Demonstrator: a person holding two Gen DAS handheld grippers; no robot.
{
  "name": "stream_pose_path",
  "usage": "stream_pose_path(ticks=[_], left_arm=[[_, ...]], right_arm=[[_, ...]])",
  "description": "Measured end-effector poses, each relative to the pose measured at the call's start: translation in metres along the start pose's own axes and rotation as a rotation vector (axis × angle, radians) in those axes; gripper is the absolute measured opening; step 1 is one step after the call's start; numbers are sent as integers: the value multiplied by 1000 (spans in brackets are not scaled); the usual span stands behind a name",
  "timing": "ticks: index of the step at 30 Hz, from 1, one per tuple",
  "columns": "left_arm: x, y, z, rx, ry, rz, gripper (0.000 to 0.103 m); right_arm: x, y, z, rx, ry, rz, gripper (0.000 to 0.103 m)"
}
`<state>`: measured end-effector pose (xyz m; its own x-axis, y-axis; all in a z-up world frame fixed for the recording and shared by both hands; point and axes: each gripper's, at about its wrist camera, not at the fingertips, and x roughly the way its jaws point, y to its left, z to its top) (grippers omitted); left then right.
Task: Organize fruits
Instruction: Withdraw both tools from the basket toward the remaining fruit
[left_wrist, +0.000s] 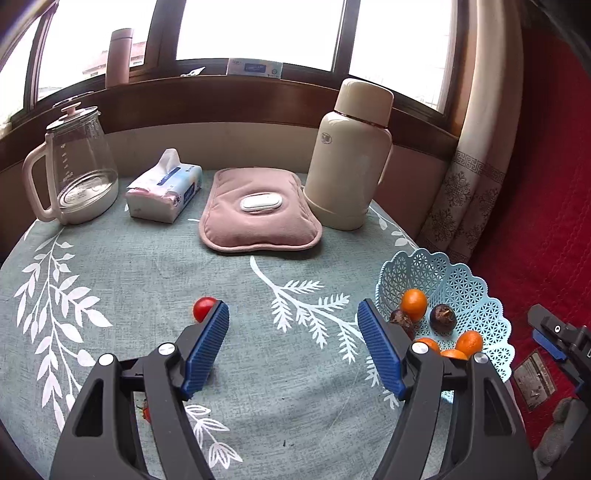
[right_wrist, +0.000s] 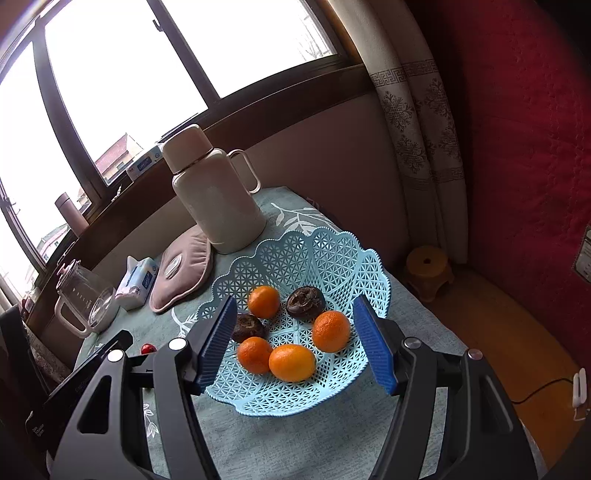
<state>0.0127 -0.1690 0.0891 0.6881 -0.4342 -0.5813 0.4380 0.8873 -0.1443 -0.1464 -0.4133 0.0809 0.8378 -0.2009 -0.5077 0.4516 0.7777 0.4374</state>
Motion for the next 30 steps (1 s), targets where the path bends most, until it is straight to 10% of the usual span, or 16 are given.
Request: stream_pose_path(ticks=[21,30], left_arm=[[-16,102,-14,-129,55,153,72],[10,103,-32,-119,146,152,55]], right_arm=[[2,15,-9,-37,27,31,68],[4,18,-11,-44,34,31,68]])
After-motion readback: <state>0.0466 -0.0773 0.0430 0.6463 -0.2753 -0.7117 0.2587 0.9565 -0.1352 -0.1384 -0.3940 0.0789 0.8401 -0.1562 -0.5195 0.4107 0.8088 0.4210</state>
